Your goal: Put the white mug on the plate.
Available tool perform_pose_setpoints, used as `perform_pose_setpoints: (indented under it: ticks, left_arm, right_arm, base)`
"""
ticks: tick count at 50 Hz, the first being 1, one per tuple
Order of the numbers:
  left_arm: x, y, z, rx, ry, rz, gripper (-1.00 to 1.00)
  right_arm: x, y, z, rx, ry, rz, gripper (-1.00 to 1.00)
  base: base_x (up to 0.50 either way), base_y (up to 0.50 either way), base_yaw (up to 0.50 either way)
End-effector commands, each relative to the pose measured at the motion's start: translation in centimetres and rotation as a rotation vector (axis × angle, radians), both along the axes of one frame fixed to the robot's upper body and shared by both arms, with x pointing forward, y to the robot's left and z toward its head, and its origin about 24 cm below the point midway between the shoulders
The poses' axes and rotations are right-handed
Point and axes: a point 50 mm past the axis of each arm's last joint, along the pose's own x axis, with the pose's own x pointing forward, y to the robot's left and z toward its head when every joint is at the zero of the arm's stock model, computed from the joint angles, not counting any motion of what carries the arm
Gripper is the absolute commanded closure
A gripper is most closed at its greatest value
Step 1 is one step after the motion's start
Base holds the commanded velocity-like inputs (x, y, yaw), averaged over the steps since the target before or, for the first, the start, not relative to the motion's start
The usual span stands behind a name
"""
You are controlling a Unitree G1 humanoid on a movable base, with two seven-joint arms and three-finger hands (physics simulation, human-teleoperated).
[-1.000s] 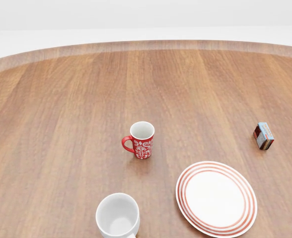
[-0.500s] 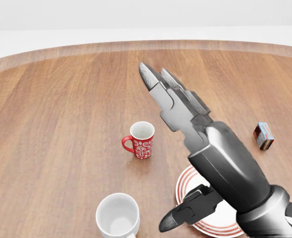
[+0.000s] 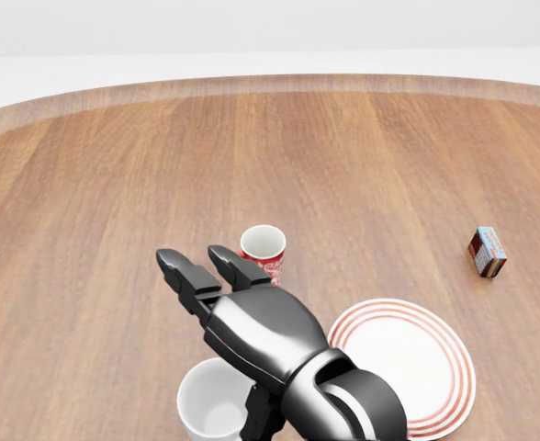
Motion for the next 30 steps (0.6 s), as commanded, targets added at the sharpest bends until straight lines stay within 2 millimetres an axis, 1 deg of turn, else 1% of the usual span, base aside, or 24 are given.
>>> perform_pose_setpoints:
  ticks: [1,6,16,23,25,30]
  left_arm:
    - [1.1,0.5,-0.9,-0.041,0.051,0.004,-1.0]
    - [1.1,0.4,-1.0,-0.04,0.054,0.003,-1.0]
    - [1.1,0.4,-1.0,-0.039,0.052,0.003,-1.0]
    - [1.1,0.4,-1.0,-0.037,0.054,0.001,-1.0]
    - [1.1,0.4,-1.0,-0.037,0.052,0.001,-1.0]
    - [1.1,0.4,-1.0,-0.038,0.053,0.001,-1.0]
  right_arm:
    - [0.2,2.6,-3.9,-0.13,0.14,0.039,-1.0]
    - [0.3,2.5,-4.3,-0.143,0.153,0.036,-1.0]
    - [1.1,2.7,-6.3,-0.147,0.258,0.047,-1.0]
    - [1.6,2.6,-6.8,-0.161,0.28,0.04,-1.0]
    - [1.7,2.4,-7.7,-0.171,0.318,0.037,-1.0]
    - [2.1,2.3,-8.9,-0.184,0.377,0.037,-1.0]
  base:
    - [0.0,0.0,0.0]
    - [0.0,0.0,0.0]
    - [0.0,0.0,0.0]
    - [0.0,0.0,0.0]
    - [0.0,0.0,0.0]
    - [0.0,0.0,0.0]
